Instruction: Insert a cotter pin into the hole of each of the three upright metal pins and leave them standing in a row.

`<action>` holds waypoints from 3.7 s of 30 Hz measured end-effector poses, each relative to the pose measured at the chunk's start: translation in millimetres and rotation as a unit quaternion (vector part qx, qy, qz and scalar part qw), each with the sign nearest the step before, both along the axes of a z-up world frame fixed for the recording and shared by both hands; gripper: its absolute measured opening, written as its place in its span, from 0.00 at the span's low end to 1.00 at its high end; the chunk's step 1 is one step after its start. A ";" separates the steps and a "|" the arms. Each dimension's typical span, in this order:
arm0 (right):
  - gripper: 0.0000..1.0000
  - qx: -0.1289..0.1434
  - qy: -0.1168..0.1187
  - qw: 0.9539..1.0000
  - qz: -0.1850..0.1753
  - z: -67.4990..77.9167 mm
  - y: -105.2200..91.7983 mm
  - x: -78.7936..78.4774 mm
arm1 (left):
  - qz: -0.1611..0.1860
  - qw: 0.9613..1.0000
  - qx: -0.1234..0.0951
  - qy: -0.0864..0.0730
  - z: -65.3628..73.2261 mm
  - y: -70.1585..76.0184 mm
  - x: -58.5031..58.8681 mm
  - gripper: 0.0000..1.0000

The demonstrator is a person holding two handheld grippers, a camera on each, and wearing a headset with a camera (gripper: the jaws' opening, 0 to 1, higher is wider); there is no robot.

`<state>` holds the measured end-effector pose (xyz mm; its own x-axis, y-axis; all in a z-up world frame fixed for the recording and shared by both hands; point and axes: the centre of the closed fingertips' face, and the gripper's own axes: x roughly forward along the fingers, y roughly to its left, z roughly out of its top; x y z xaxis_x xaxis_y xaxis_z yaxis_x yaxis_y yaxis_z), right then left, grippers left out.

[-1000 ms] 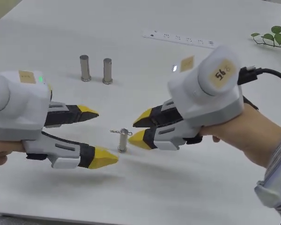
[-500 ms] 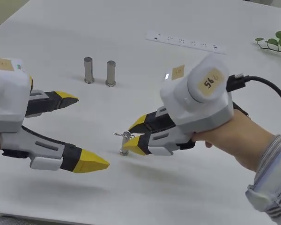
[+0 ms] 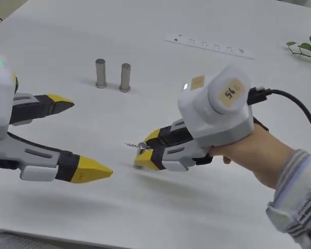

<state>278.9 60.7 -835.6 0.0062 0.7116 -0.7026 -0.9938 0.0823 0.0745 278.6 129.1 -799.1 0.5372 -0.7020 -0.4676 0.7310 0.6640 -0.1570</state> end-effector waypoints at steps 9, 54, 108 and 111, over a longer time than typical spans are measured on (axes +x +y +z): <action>0.12 0.002 0.005 1.000 0.008 -3.5 2.0 0.4 | 0.031 0.999 0.000 0.008 -6.8 15.4 -5.5 0.99; 0.11 0.014 -0.017 0.999 0.040 0.0 15.3 35.2 | 0.048 0.998 -0.026 0.004 -14.8 23.3 3.9 0.98; 0.98 0.123 0.022 0.969 -0.213 29.9 -54.9 -23.0 | 0.053 0.998 -0.023 0.036 -26.9 21.0 -2.1 0.97; 1.00 0.127 0.032 0.966 -0.224 30.5 -55.7 -24.4 | 0.065 0.997 -0.033 0.039 -29.7 23.7 2.1 0.95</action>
